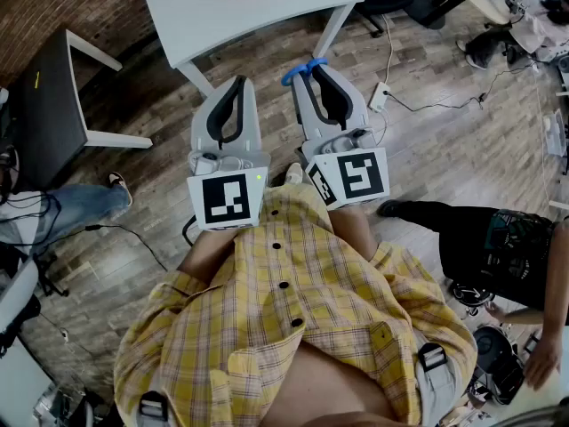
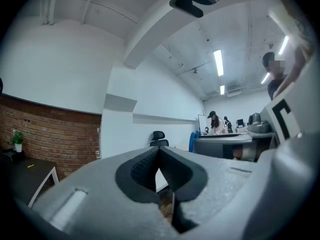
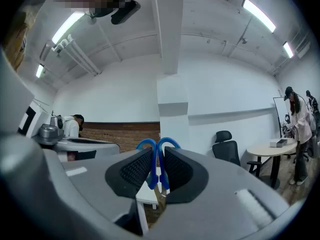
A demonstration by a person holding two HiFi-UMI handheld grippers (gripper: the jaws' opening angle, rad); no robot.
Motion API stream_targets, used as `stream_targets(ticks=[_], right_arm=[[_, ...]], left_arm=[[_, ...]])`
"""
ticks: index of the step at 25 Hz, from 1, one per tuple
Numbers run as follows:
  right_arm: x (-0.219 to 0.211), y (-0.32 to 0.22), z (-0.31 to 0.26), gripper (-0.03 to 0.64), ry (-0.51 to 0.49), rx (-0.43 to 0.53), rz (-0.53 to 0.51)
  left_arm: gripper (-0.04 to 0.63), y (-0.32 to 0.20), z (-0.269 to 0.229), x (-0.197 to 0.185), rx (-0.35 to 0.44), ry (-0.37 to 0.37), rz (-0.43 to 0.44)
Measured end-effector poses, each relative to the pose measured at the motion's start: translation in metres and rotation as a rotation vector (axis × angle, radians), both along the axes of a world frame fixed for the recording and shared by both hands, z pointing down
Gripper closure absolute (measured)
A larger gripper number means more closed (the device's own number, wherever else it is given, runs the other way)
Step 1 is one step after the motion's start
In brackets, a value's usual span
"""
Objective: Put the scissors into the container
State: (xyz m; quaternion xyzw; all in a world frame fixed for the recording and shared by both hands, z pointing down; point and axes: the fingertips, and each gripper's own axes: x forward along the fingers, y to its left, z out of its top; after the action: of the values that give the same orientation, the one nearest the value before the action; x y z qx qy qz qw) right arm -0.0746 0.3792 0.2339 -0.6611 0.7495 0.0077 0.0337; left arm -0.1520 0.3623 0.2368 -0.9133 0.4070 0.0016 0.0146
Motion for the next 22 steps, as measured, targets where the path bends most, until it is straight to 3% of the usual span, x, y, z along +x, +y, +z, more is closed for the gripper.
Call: stream_targets(ticks=[14,22], right_arm=[[0.017,-0.009,-0.004,0.531,0.014,0.020,-0.062],[0.048,-0.007,-0.002,0.529,0.004,0.037,-0.099]], left_arm=[[0.598,-0.007,0.001,0.024,0.006,-0.026,-0.025],[0.598,-0.003,0.008,0.053,0.010,-0.045,-0.067]])
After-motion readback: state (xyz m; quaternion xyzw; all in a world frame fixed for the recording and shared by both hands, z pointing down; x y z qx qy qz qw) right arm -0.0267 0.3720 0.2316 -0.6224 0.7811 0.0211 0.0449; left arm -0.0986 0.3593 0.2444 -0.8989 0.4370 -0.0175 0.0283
